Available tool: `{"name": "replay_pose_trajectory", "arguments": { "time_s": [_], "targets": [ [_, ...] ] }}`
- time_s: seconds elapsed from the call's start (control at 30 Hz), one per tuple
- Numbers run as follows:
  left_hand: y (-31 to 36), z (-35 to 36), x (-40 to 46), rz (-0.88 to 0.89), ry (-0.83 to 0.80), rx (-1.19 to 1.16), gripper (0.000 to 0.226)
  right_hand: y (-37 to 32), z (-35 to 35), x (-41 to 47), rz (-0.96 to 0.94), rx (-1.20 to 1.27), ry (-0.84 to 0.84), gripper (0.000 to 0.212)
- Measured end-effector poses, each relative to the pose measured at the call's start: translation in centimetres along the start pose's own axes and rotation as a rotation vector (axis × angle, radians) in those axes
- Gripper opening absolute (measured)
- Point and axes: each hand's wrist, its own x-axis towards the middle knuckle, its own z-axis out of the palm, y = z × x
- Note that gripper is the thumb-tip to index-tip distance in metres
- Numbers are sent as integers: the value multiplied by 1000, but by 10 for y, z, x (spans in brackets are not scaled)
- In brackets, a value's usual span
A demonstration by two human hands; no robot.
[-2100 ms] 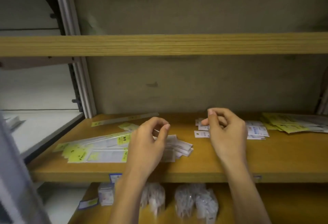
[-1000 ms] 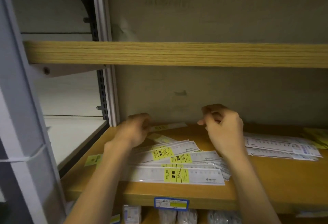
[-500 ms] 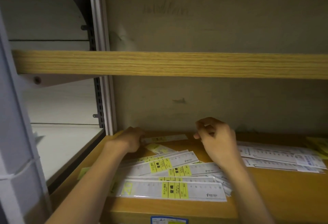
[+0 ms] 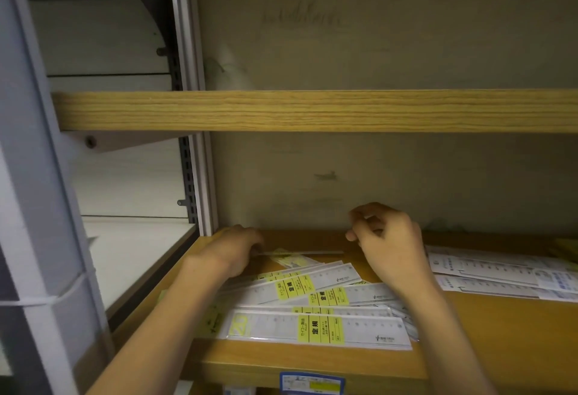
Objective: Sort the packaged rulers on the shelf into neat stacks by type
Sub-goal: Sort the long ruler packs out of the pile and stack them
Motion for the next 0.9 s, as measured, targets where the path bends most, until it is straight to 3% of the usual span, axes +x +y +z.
{"name": "replay_pose_trajectory", "arguments": {
  "time_s": [0.27, 0.47, 0.63, 0.77, 0.9],
  "targets": [
    [10, -7, -7, 10, 143, 42, 30, 10, -5, 4, 82, -73, -54, 18],
    [42, -16, -13, 125, 290, -38, 22, 5, -9, 14, 390, 212, -91, 23],
    [62, -20, -18, 224, 360, -107, 23, 4, -17, 17, 521, 408, 7, 7],
    [67, -20, -22, 225, 453, -99, 17, 9, -27, 20, 557, 461, 109, 7],
    [67, -14, -21, 231, 355, -142, 12, 14, -31, 22, 562, 422, 170, 8]
  ]
}}
